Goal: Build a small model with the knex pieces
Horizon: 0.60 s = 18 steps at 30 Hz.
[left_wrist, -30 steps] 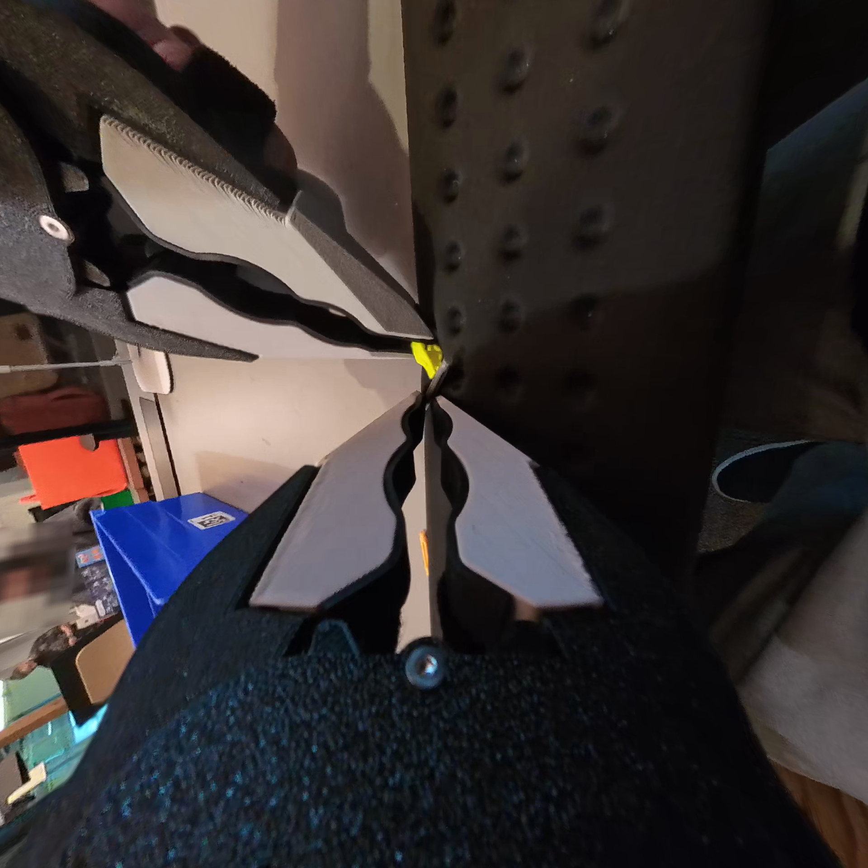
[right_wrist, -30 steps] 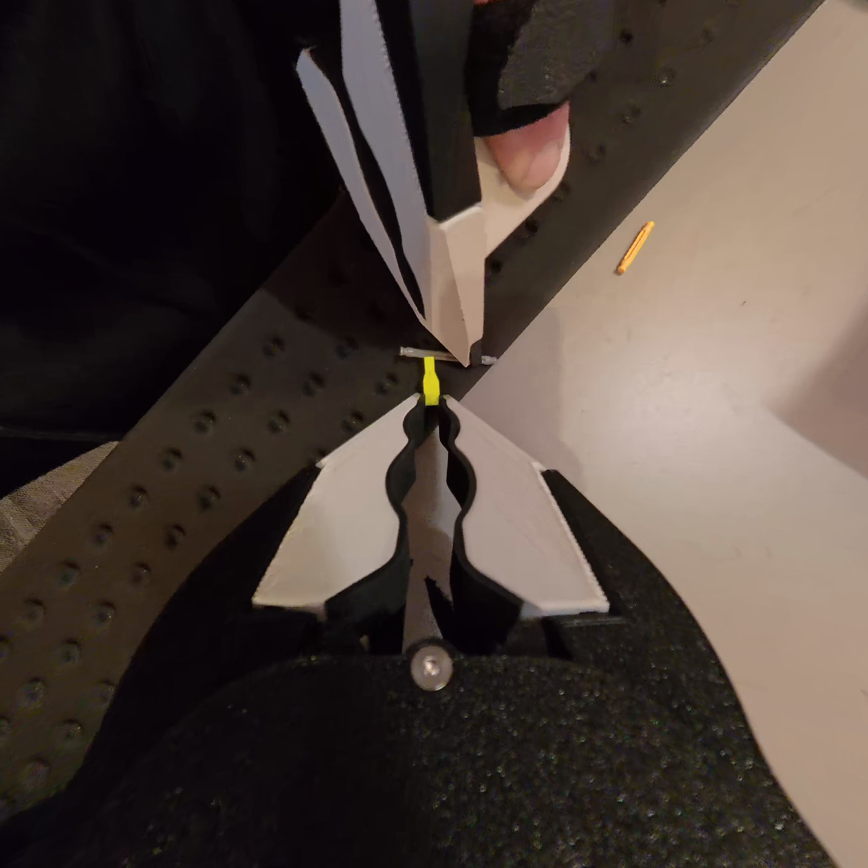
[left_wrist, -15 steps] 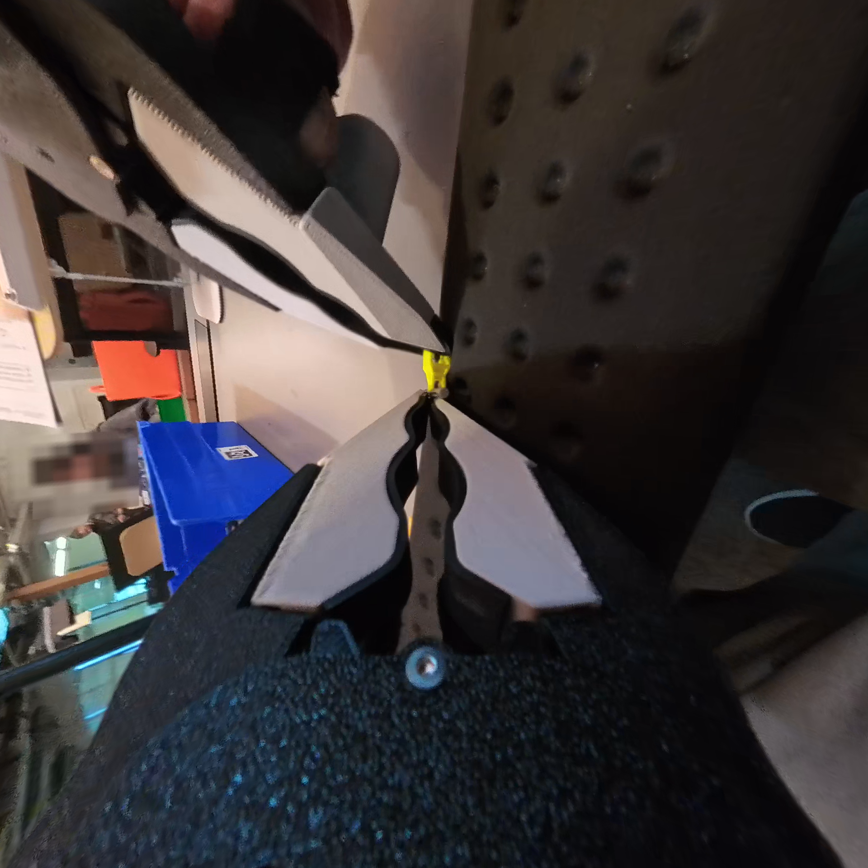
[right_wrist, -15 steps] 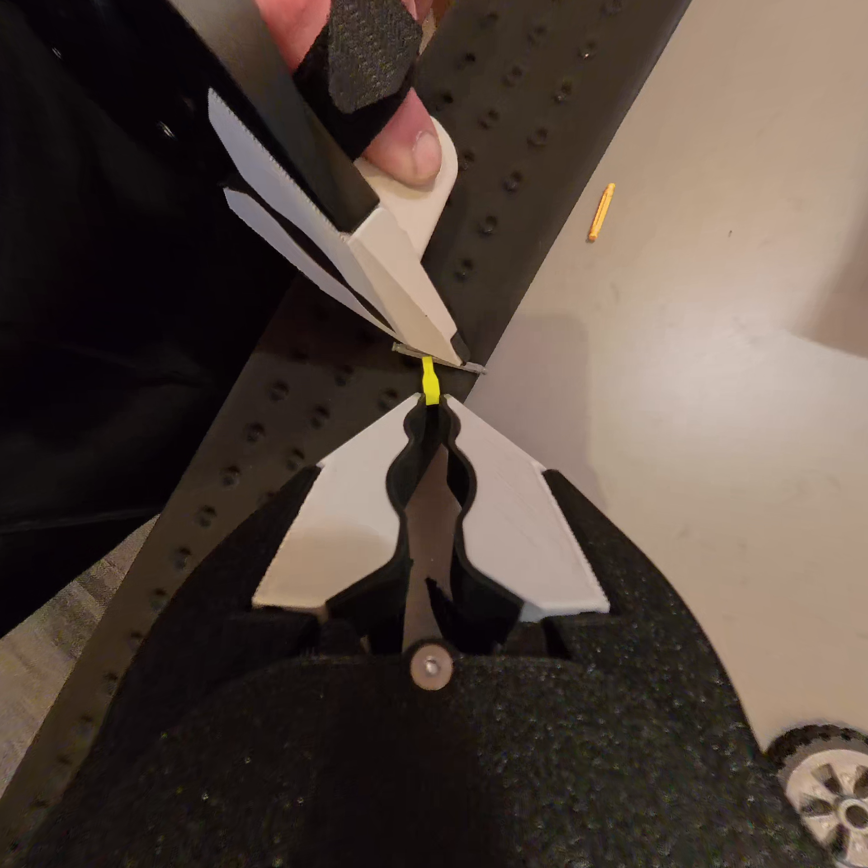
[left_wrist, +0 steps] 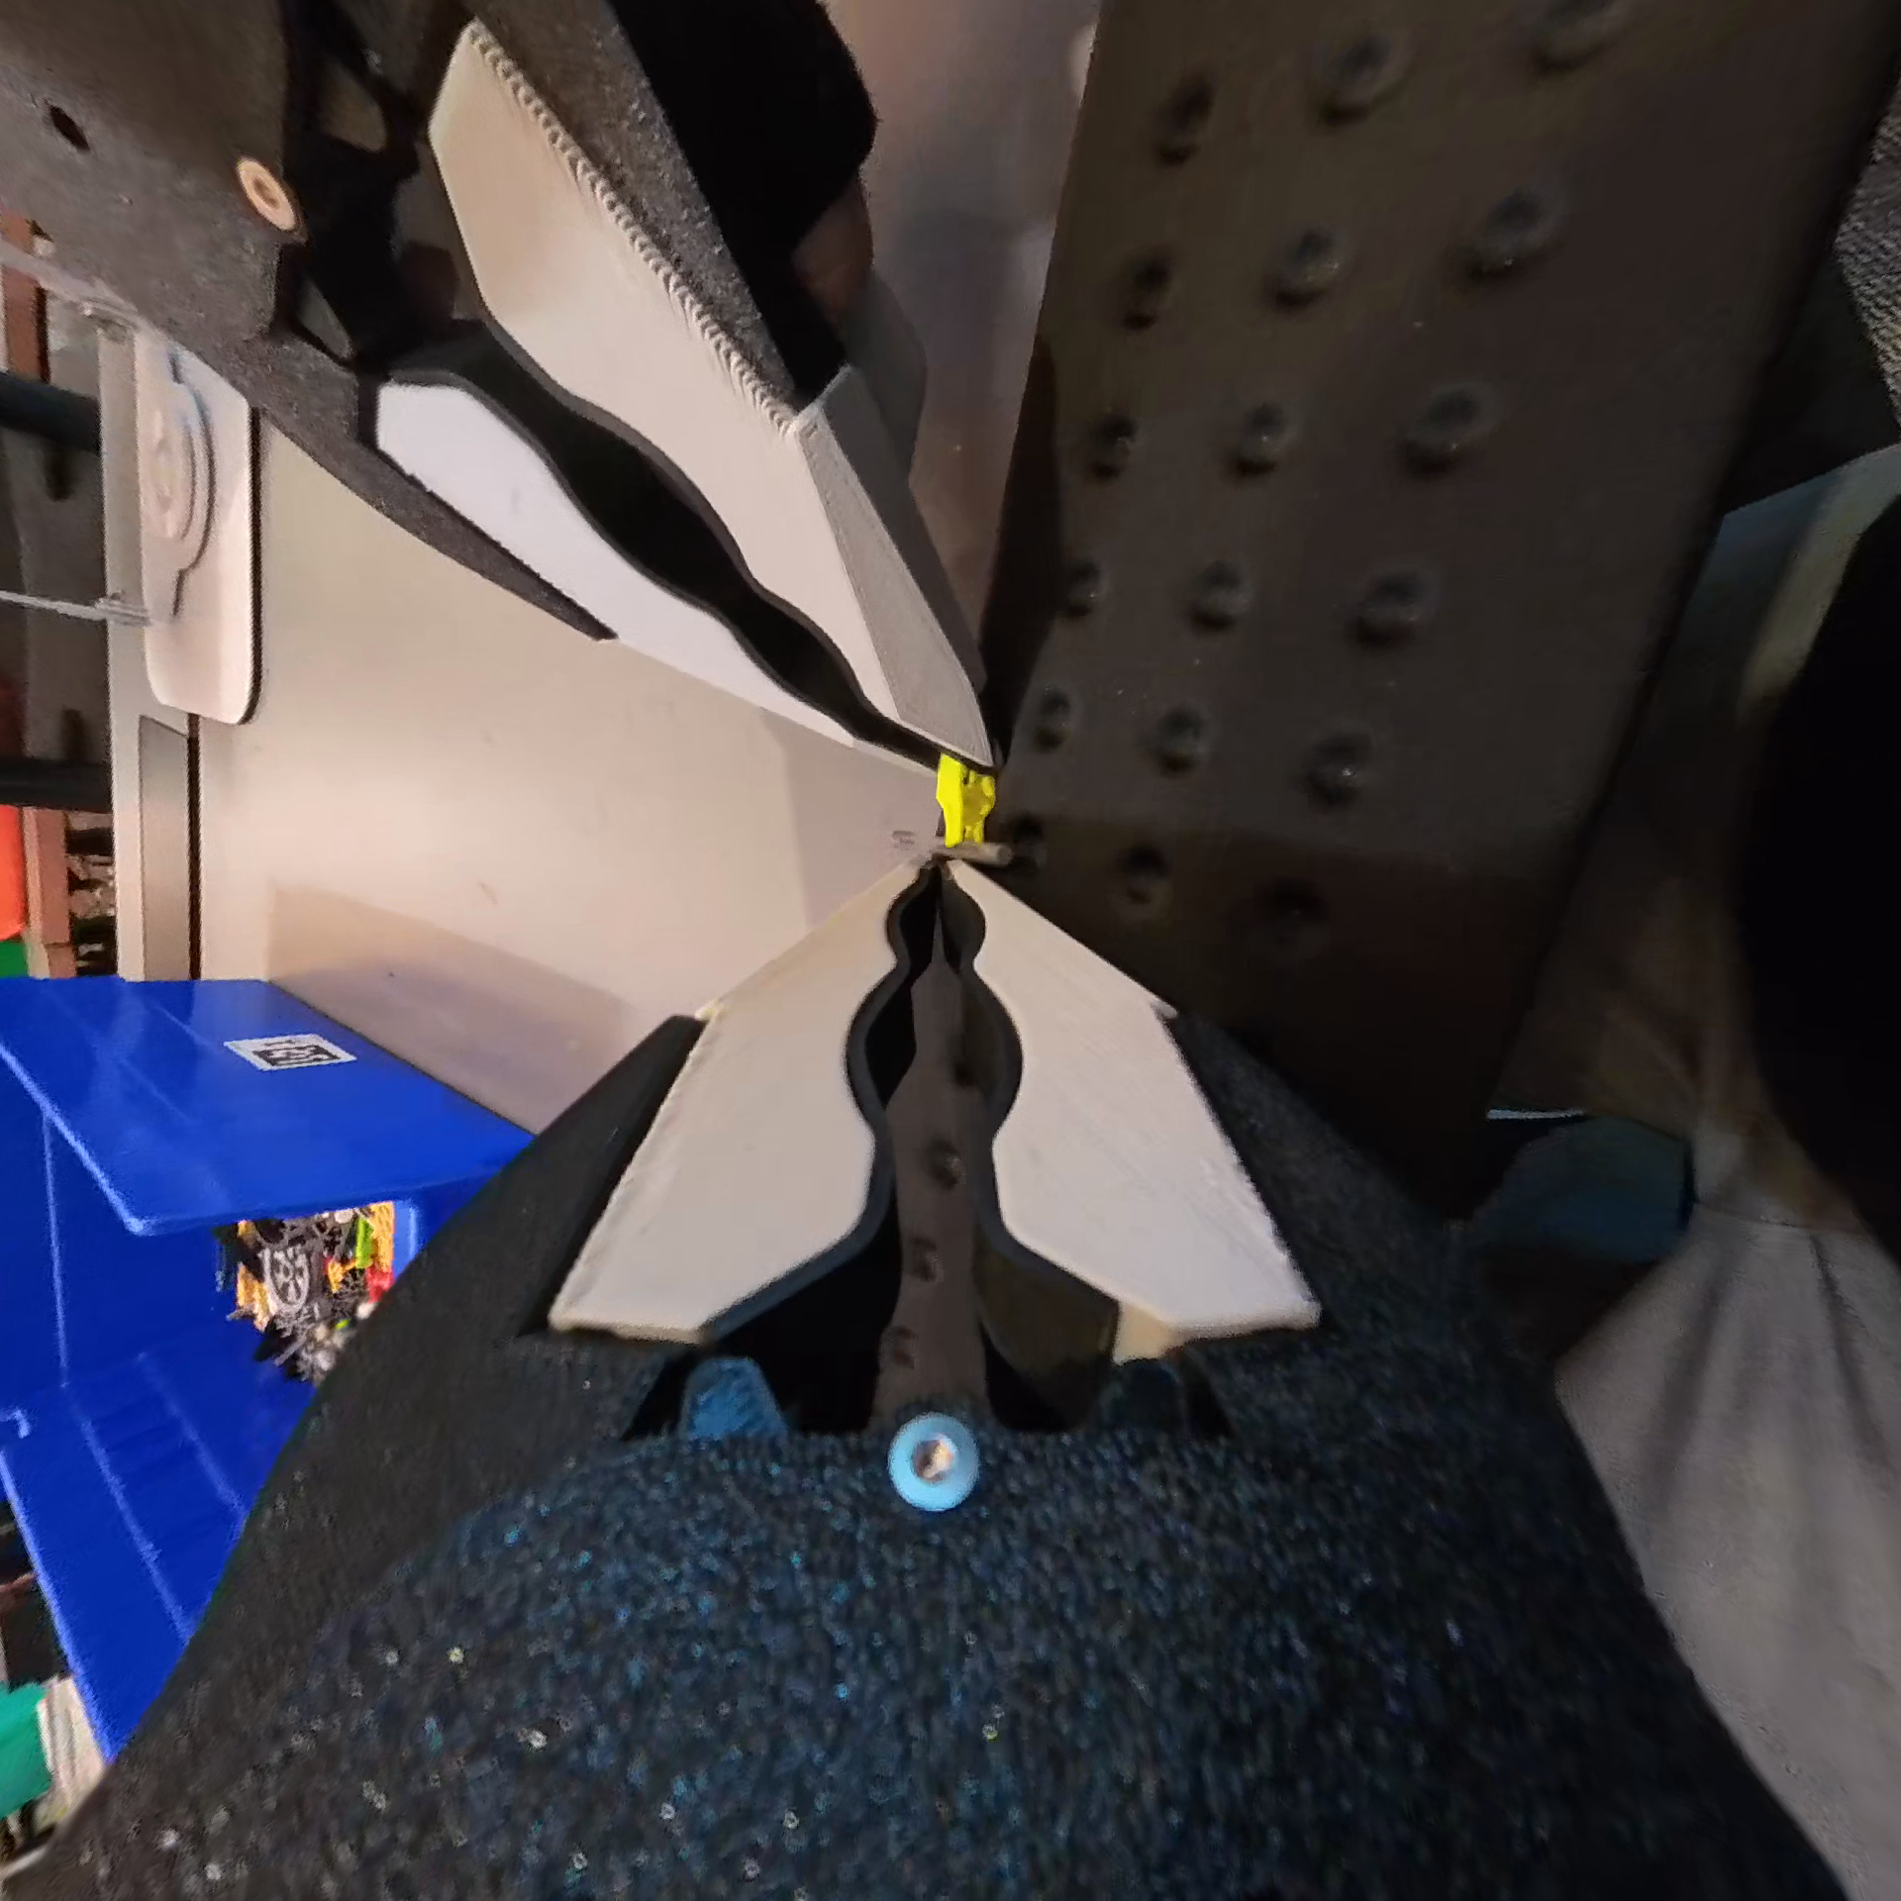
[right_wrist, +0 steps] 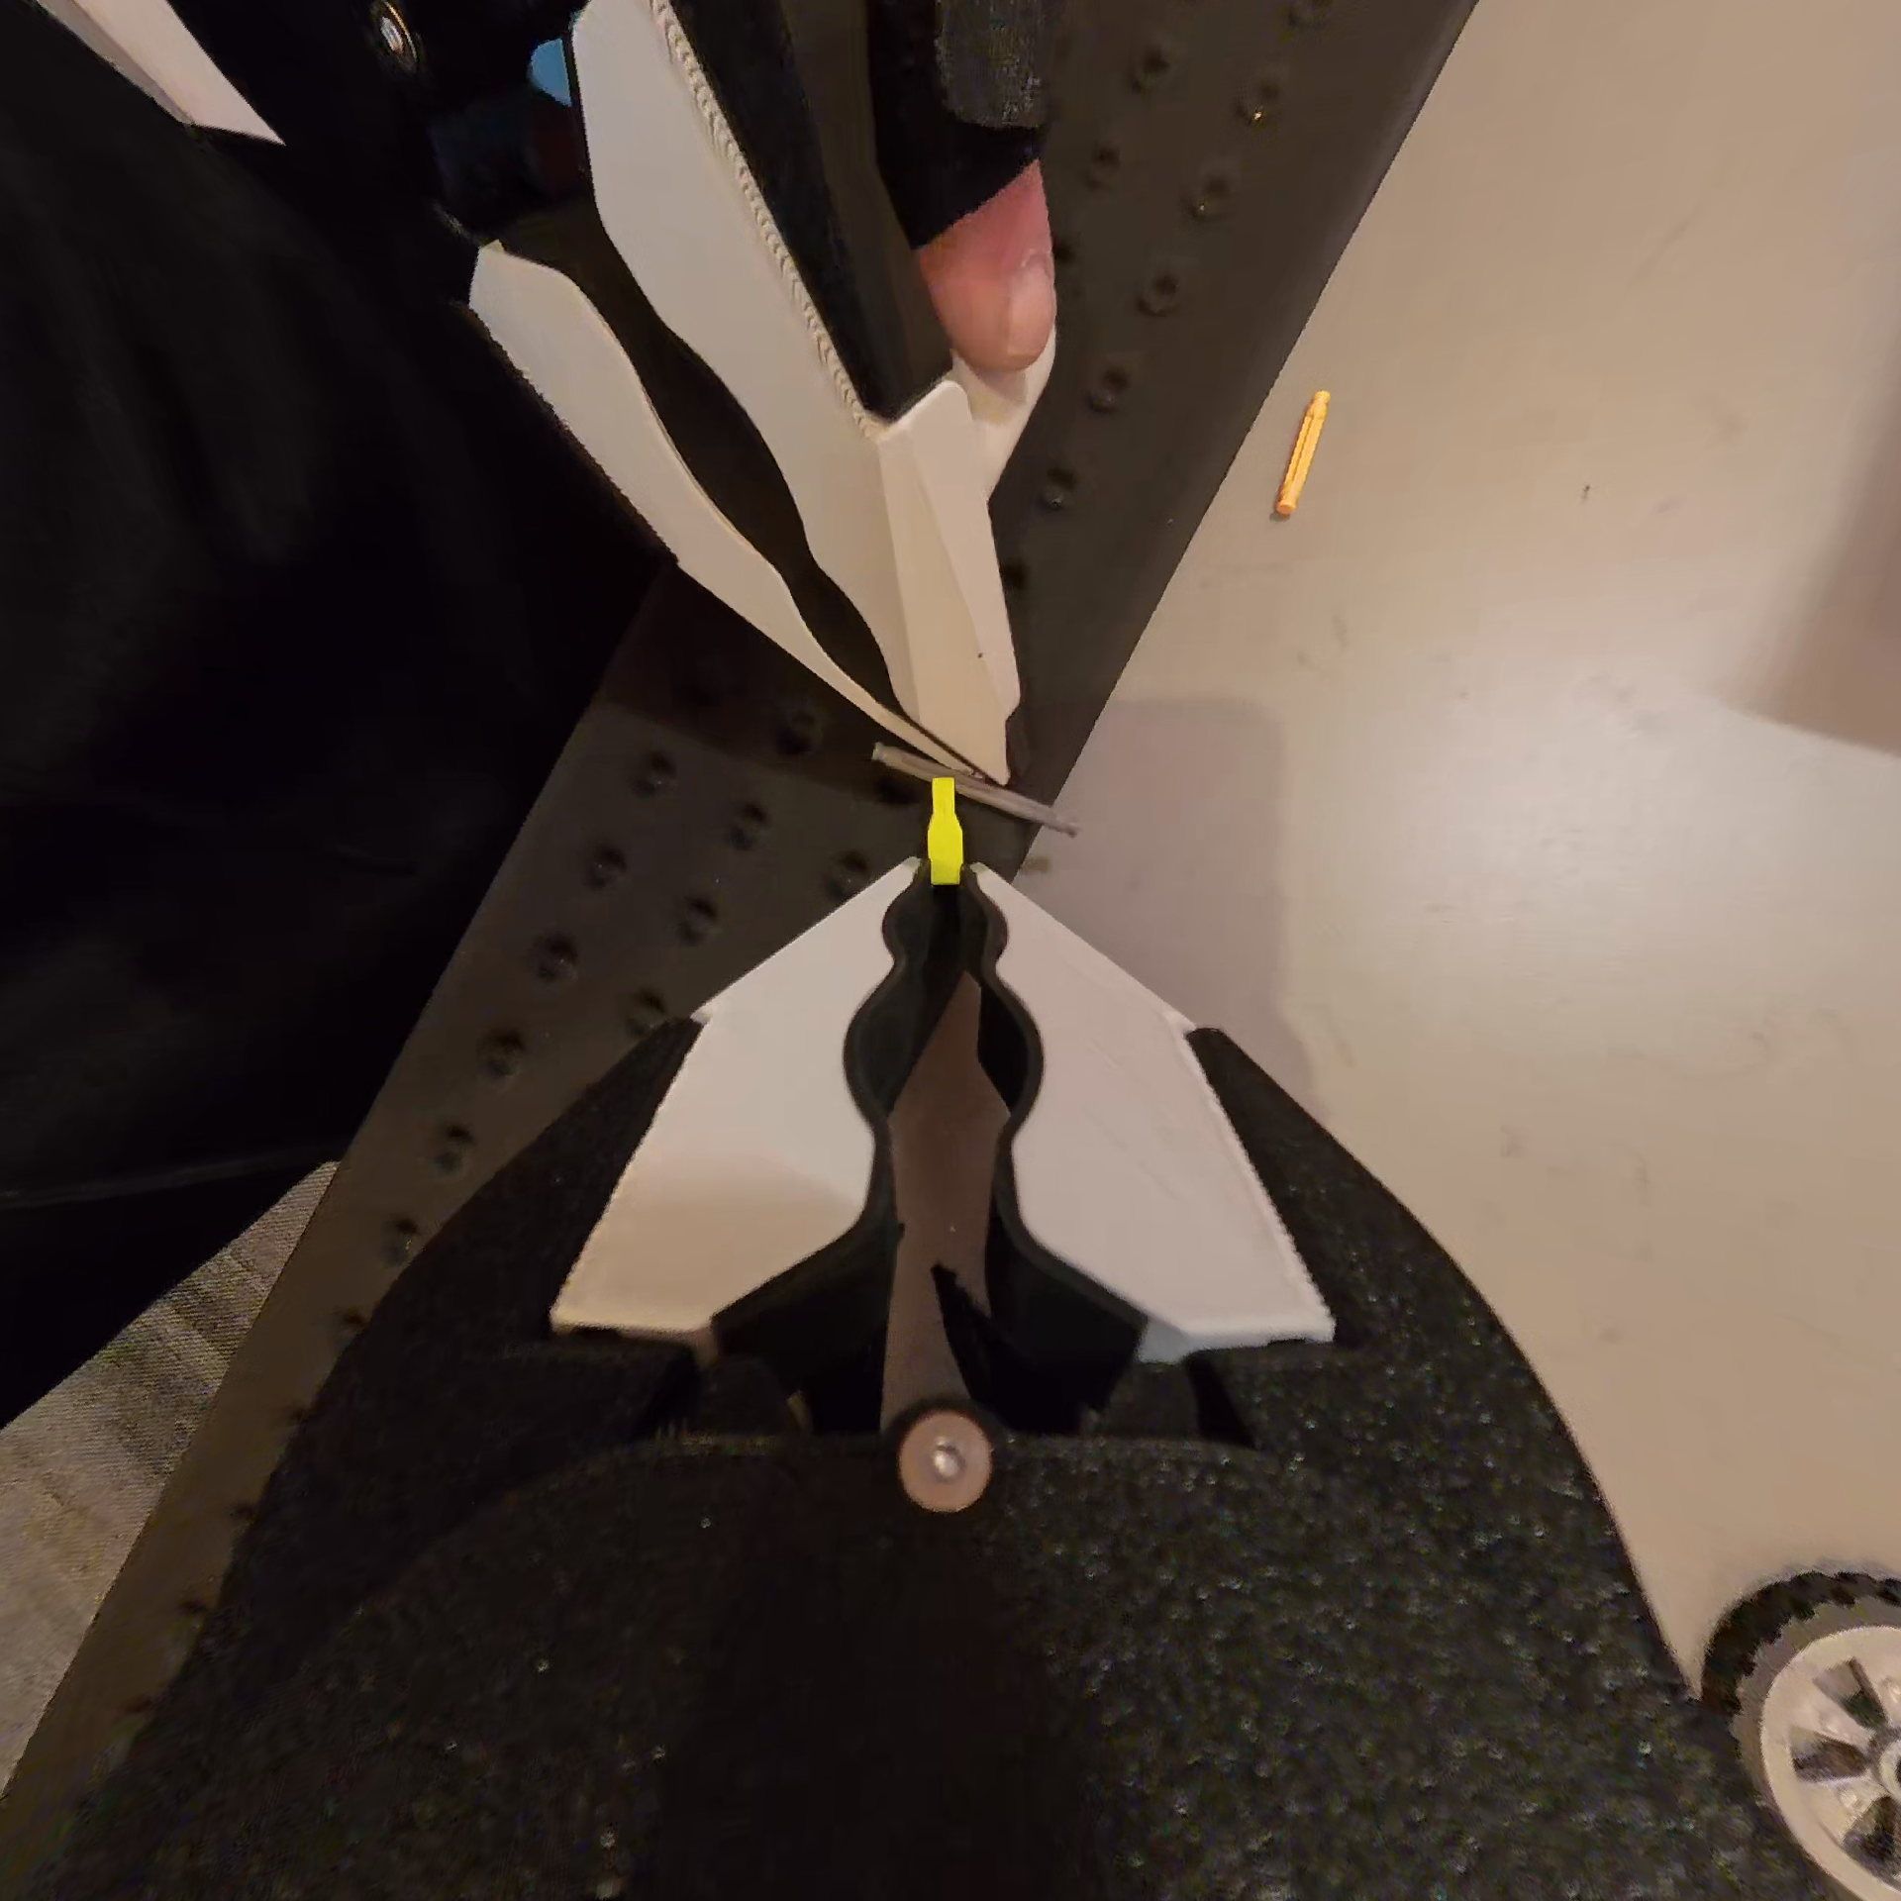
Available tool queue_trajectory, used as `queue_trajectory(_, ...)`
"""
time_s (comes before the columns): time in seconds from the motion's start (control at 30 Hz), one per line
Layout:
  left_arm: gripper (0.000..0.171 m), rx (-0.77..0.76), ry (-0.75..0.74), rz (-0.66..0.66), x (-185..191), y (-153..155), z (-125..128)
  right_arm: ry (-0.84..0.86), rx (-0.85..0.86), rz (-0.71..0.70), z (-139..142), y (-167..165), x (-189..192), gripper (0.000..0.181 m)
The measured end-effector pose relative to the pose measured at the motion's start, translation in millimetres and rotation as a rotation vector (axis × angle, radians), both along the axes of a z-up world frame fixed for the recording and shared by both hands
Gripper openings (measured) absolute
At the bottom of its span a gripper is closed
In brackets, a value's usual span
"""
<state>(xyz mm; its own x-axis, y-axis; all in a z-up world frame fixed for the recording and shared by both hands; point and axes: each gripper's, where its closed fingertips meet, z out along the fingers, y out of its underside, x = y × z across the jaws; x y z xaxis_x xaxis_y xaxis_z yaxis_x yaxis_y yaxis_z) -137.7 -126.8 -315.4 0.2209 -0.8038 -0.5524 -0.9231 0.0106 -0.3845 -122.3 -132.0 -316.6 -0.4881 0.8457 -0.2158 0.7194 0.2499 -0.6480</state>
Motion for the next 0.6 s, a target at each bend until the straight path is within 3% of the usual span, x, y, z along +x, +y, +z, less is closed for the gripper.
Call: queue_trajectory(0.6, 0.003, -0.114, -0.073, -0.097, 4.1, -6.6, 2.8, 0.012, 0.001, 0.013, -0.8, 0.0, -0.4, 0.004)
